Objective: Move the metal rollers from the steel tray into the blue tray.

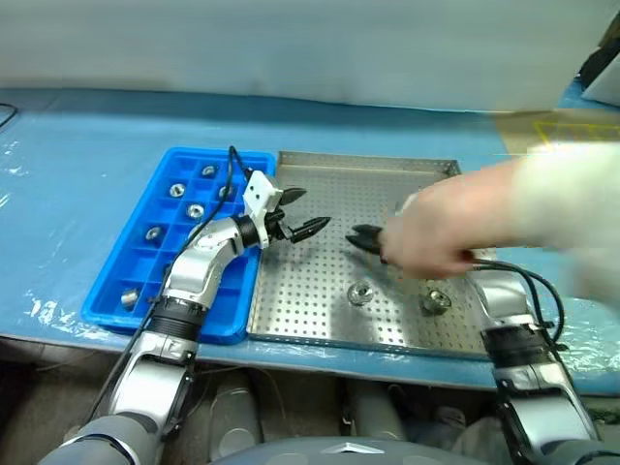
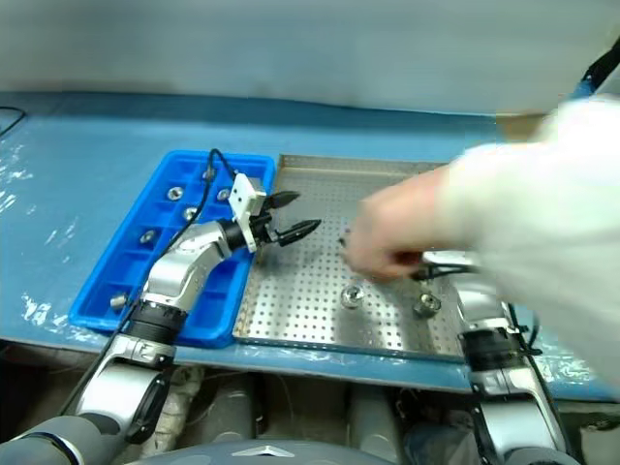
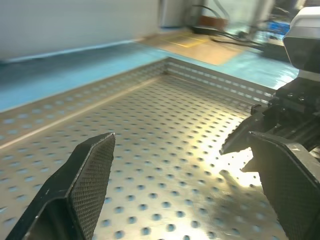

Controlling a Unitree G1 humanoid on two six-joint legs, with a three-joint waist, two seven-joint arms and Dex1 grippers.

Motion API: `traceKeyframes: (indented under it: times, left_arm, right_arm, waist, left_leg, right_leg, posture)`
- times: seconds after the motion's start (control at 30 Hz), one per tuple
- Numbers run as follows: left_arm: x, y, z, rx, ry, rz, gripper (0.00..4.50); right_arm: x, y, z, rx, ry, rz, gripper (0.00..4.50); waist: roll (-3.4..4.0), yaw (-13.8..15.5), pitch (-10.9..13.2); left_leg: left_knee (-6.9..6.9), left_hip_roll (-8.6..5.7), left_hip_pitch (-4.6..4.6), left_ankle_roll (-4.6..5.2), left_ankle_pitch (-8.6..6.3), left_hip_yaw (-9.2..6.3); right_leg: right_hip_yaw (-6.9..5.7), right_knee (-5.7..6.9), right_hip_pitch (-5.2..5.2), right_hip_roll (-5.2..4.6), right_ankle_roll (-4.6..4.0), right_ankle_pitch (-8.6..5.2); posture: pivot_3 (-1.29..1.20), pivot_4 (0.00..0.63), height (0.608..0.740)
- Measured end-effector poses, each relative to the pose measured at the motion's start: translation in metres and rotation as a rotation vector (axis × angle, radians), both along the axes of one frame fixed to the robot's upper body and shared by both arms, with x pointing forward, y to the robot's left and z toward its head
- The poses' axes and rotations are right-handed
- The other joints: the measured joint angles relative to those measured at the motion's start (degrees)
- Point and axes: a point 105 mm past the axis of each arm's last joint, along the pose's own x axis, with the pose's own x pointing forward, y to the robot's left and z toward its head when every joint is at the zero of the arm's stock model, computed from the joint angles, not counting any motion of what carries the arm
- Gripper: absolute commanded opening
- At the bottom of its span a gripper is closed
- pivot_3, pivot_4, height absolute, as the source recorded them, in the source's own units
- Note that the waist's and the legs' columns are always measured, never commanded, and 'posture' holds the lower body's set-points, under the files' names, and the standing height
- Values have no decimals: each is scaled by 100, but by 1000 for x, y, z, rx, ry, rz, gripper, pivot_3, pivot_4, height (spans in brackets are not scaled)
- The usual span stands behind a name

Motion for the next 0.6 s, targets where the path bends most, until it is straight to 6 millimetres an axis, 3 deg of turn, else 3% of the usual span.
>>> traceKeyframes:
  times: [0.1, 0.2, 0.33, 0.5, 0.6]
  left_arm:
    - [0, 0, 0, 12, -1, -44, 4448]
    - [-1, -6, 0, 2, 0, -68, 4448]
    - [-4, -8, -3, 10, 9, -89, 4500]
    - [-9, -2, -16, 15, 43, -73, 4500]
    - [-10, 3, -16, 24, 35, -58, 4500]
  right_arm:
    - [-23, 13, -7, -56, 45, 83, 1199]
    - [-33, 25, -15, -87, 76, 128, 1199]
    - [-35, 37, -21, -84, 103, 131, 2061]
    - [-30, 32, -26, -191, 76, 110, 3745]
    - [-30, 23, -32, -258, 68, 102, 3745]
  waist:
    - [0, -80, 0]
    - [0, -105, 0]
    - [0, -109, 0]
    - [0, -86, 0]
    - [0, -76, 0]
  left_leg:
    - [1, -3, 22, 0, -1, 4]
    - [4, -6, 24, 0, -1, 10]
    - [-1, -3, 22, 1, -2, 11]
    - [-1, -2, 16, 6, -5, 16]
    - [0, -4, 18, 6, -6, 17]
  right_leg:
    - [1, -1, 20, -3, 0, 0]
    - [3, -1, 19, -5, 0, 0]
    - [3, -4, 17, -4, 0, 0]
    - [3, -9, 16, -6, 0, 0]
    - [3, -8, 17, -10, 0, -1]
  posture:
    - [-406, 150, 740]
    - [-408, 150, 740]
    - [-385, 150, 740]
    - [-361, 150, 740]
    - [-341, 150, 740]
